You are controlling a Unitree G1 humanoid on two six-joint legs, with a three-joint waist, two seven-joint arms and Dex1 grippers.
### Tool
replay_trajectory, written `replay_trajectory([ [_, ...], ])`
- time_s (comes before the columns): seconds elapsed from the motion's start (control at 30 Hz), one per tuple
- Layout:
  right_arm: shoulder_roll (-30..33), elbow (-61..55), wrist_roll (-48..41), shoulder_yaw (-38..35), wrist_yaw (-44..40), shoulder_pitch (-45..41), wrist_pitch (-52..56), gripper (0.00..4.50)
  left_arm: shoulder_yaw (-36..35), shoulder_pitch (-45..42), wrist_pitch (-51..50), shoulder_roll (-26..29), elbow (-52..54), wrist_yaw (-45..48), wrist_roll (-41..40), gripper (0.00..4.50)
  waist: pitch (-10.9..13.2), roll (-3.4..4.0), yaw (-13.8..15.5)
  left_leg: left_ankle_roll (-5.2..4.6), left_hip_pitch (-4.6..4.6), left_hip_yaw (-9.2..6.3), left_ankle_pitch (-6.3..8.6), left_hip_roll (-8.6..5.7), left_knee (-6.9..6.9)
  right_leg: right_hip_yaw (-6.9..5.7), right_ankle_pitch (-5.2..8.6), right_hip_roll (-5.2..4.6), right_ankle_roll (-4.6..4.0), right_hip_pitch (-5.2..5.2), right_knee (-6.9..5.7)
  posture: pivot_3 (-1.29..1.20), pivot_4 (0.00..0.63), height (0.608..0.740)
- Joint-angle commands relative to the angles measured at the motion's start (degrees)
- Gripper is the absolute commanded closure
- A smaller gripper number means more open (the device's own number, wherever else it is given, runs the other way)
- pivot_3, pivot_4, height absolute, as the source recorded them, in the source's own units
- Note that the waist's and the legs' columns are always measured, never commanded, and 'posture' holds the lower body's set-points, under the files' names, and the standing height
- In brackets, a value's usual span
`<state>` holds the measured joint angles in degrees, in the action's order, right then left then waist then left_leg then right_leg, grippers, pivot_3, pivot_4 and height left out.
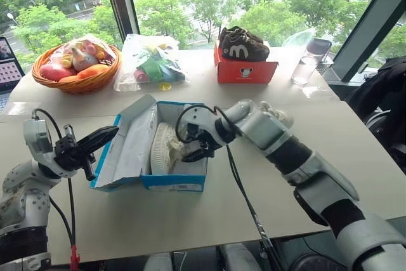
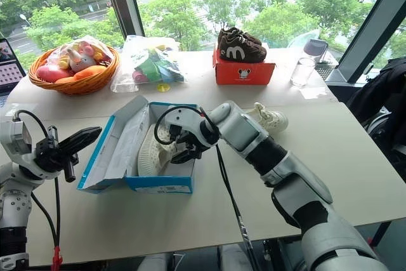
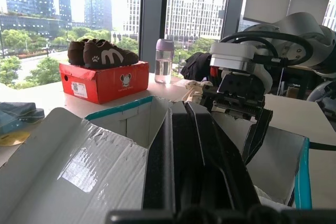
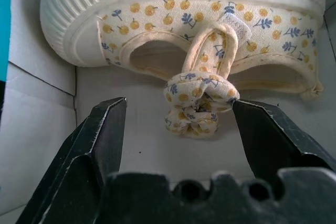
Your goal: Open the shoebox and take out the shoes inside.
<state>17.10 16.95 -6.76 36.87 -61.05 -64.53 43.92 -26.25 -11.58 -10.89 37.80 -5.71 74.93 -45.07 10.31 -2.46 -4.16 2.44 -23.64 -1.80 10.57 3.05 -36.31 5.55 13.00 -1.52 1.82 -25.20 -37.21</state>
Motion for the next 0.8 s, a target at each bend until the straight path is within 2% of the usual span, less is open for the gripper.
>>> replay_trajectory([
  [0.03, -2.3, 6.1, 3.4, -0.4, 1.6, -1.7, -2.4, 0.77, -0.5, -0.6, 0.6, 0.5, 0.8, 0.2, -0.1, 4.5, 0.0, -0.07, 0.1, 0.0, 0.08, 0.0, 0.0, 0.0, 0.0, 0.0, 0.0, 0.0, 0.0, 0.07, -0.01, 0.0, 0.15, 0.74],
  [0.3, -5.9, 11.4, 6.1, -2.5, 2.5, -2.0, -4.6, 0.77, -0.2, -0.6, 0.8, 0.1, 1.2, -0.3, 0.1, 4.5, -0.1, -0.2, 0.0, 0.0, 0.52, 0.0, 0.0, 0.02, 0.01, 0.0, 0.01, 0.02, -0.01, 0.46, 0.0, 0.0, 0.15, 0.74],
  [0.43, -6.1, 10.4, 6.9, -3.2, 3.1, -1.1, -4.8, 1.84, -0.2, -0.6, 0.7, 0.0, 1.5, -0.5, 0.0, 4.5, -0.1, -0.2, 0.0, 0.0, 0.51, 0.0, 0.0, 0.02, 0.01, 0.0, 0.01, 0.02, -0.01, 0.46, 0.0, 0.0, 0.15, 0.74],
  [0.7, -6.4, 9.4, 9.3, -4.2, 4.9, 0.4, -5.4, 4.46, 0.3, -1.1, 0.7, 0.2, 1.2, -0.7, 0.3, 4.5, -0.1, -0.2, 0.0, 0.0, 0.48, 0.0, 0.0, 0.02, 0.03, 0.0, 0.02, 0.02, -0.01, 0.43, 0.02, 0.0, 0.15, 0.74],
  [0.8, -6.5, 8.8, 9.5, -4.8, 5.2, 0.7, -5.0, 4.46, 0.5, -1.5, 0.7, 0.3, 0.9, -0.6, 0.5, 4.5, -0.1, -0.2, 0.0, 0.0, 0.49, 0.0, 0.0, 0.02, 0.03, 0.0, 0.02, 0.02, -0.01, 0.44, 0.02, 0.0, 0.15, 0.74],
])
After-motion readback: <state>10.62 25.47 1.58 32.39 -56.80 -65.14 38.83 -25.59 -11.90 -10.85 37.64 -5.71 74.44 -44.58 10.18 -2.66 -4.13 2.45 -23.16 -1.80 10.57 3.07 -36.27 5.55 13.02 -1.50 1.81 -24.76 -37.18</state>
